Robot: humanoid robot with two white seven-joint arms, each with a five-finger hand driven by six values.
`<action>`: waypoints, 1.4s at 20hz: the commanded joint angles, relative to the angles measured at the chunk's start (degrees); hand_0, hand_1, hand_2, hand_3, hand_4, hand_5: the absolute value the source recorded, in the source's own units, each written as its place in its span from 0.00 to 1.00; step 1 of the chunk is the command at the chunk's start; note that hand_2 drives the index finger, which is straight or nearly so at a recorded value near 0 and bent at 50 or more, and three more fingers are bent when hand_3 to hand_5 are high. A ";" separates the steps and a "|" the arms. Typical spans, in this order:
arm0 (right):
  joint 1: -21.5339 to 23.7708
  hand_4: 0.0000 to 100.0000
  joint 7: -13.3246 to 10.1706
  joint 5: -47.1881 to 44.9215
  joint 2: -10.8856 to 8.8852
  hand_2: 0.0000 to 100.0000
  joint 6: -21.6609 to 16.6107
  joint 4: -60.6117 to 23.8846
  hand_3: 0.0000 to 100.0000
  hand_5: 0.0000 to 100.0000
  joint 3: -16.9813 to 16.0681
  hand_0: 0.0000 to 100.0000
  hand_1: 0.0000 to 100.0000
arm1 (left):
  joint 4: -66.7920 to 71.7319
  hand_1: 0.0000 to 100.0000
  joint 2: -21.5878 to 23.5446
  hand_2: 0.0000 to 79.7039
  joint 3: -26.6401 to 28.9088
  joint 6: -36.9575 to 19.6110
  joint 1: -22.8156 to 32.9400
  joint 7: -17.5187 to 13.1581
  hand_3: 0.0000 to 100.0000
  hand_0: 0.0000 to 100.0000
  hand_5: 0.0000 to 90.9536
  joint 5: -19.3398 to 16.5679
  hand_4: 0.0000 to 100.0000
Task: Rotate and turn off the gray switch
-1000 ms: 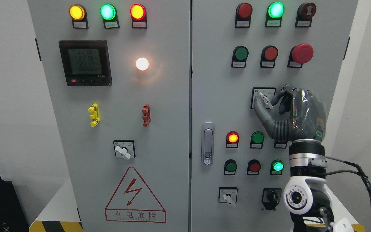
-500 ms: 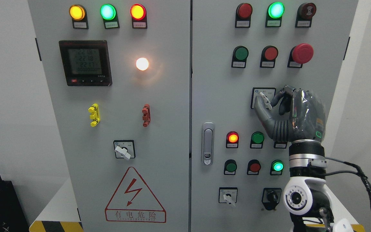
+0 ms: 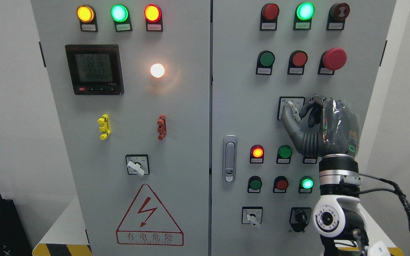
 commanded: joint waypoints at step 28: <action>0.07 0.93 -0.03 -0.28 0.05 0.75 -0.35 -0.02 1.00 1.00 0.44 0.34 0.35 | 0.79 0.39 0.00 0.00 -0.09 -0.05 0.00 0.02 0.00 0.12 0.00 0.00 0.00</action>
